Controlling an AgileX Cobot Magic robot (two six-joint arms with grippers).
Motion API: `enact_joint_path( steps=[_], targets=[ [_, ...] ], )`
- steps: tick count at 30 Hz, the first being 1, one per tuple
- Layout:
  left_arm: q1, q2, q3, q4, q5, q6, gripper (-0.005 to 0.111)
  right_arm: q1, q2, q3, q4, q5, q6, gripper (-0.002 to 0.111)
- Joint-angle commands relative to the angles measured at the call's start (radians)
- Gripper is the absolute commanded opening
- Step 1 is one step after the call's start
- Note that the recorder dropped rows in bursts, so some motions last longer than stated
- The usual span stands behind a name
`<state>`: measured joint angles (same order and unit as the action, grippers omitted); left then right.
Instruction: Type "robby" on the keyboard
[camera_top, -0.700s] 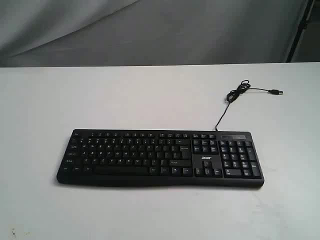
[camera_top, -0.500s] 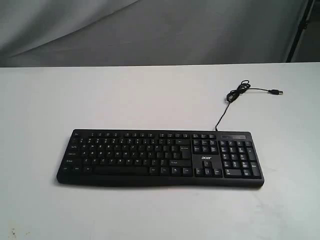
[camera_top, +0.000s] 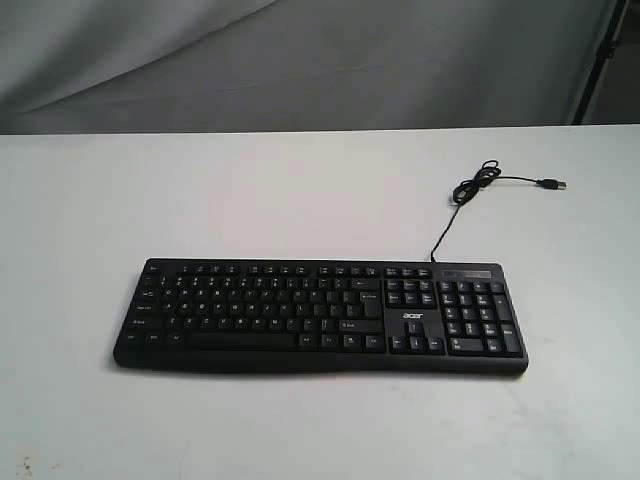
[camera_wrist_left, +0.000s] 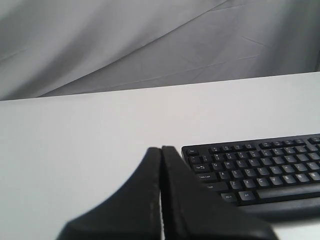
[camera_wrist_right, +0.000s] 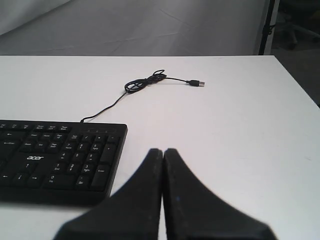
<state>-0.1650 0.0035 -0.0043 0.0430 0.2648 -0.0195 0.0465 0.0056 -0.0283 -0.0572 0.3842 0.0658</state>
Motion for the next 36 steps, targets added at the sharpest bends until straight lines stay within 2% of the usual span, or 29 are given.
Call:
enact_joint_path(
  steps=[1, 12, 15, 21, 26, 28, 32, 34, 36],
  targets=[
    [-0.006, -0.003, 0.004, 0.005, -0.005, -0.003, 0.0, 0.005, -0.006, 0.005, -0.009, -0.005, 0.0, 0.0],
    [-0.006, -0.003, 0.004, 0.005, -0.005, -0.003, 0.0, 0.005, -0.006, 0.005, -0.013, -0.005, -0.003, 0.0],
    [-0.006, -0.003, 0.004, 0.005, -0.005, -0.003, 0.0, 0.005, -0.006, 0.005, -0.042, -0.077, -0.008, 0.0],
    [-0.006, -0.003, 0.004, 0.005, -0.005, -0.003, 0.0, 0.005, -0.006, 0.005, -0.04, -0.653, -0.008, 0.0],
    [-0.006, -0.003, 0.004, 0.005, -0.005, -0.003, 0.0, 0.005, -0.006, 0.005, -0.029, -0.835, -0.005, 0.0],
    [-0.006, -0.003, 0.004, 0.005, -0.005, -0.003, 0.0, 0.005, -0.006, 0.005, -0.019, -0.925, 0.085, 0.0],
    [-0.006, -0.003, 0.004, 0.005, -0.005, -0.003, 0.0, 0.005, -0.006, 0.003, 0.009, -0.97, 0.43, 0.0],
    [-0.006, -0.003, 0.004, 0.005, -0.005, -0.003, 0.0, 0.005, -0.006, -0.009, 0.037, -0.997, 0.481, 0.0],
    [-0.006, -0.003, 0.004, 0.005, -0.005, -0.003, 0.0, 0.005, -0.006, -0.049, -0.032, -0.954, 0.554, 0.0]
  ],
)
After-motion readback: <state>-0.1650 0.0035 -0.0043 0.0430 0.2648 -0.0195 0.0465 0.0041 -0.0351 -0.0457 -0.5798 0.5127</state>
